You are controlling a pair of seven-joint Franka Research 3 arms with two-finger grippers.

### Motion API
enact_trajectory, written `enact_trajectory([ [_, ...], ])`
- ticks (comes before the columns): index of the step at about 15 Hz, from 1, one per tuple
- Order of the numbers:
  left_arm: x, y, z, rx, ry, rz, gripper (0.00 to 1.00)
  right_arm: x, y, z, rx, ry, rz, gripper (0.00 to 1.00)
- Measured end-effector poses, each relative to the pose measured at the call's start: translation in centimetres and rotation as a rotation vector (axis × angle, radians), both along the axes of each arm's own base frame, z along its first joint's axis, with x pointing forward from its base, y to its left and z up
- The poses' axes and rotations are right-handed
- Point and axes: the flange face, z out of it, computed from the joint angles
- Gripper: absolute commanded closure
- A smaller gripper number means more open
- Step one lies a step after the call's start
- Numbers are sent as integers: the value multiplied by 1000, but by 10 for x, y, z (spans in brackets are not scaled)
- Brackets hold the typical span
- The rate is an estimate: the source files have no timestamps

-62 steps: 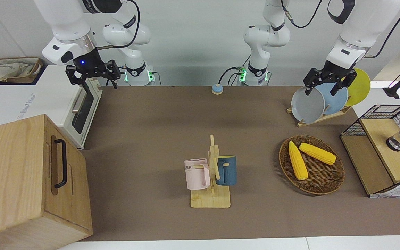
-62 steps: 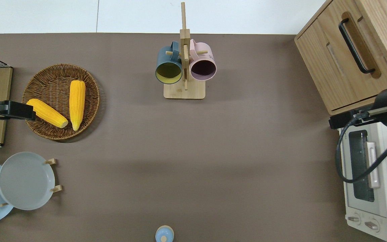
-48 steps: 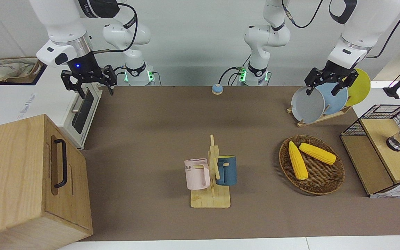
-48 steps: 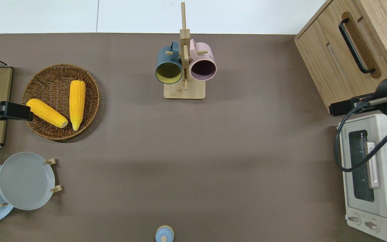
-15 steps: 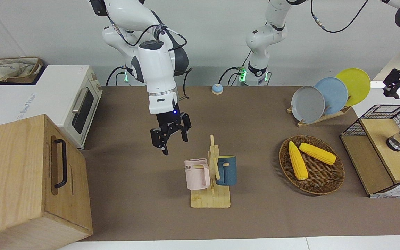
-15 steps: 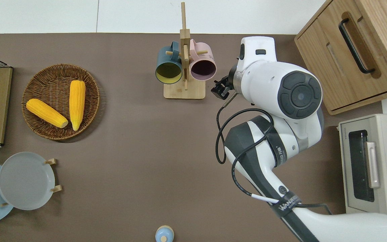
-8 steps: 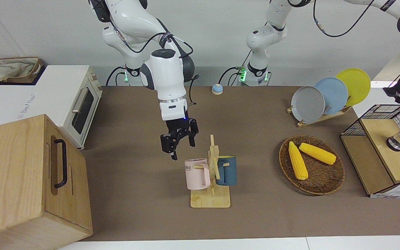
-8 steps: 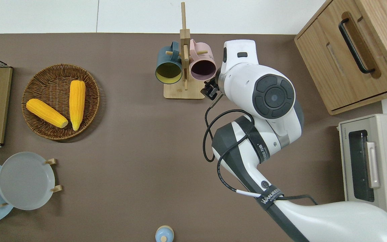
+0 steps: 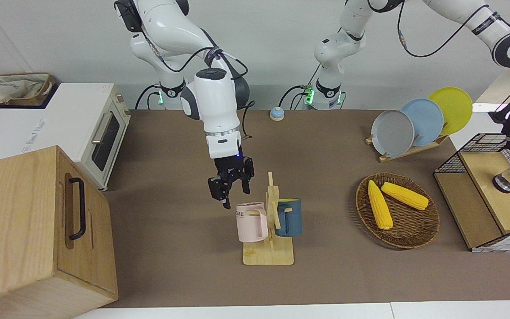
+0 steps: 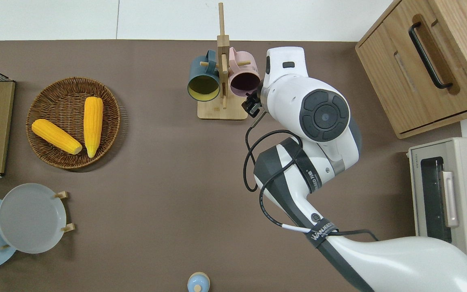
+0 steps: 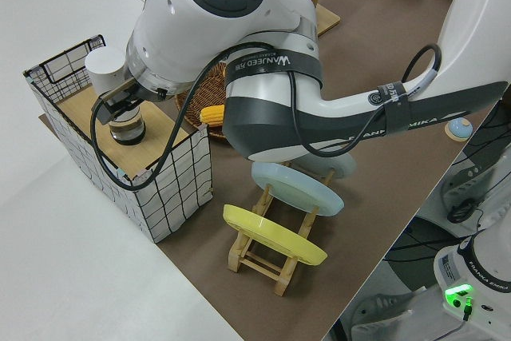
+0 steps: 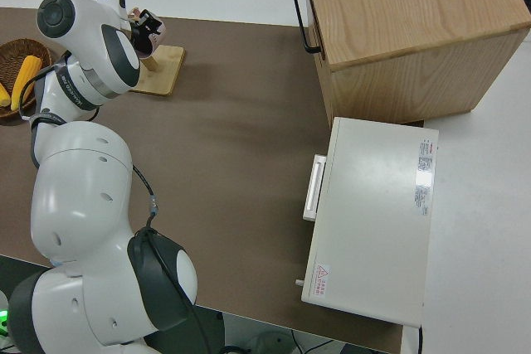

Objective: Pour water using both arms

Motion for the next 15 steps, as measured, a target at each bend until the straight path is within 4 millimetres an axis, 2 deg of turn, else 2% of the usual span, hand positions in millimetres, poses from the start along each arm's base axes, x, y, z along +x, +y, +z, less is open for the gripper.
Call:
enact_trajectory([
  [7,14,0,-13,-10,-73,28,5,5,0,-6,4,-14,0,287],
  [9,16,0,-16,-16,-94,28,2,10,-2,-10,7,-19,-4,414],
  [11,18,2,-21,-21,-112,18,2,12,-2,-13,7,-18,-5,665],
  [12,19,3,-25,-24,-119,12,2,13,-1,-14,8,-19,-5,738],
  [13,19,4,-30,-22,-125,10,2,14,-1,-13,8,-21,-5,772],
  [15,19,6,-40,-21,-133,14,2,17,-6,-10,4,-31,-15,779],
])
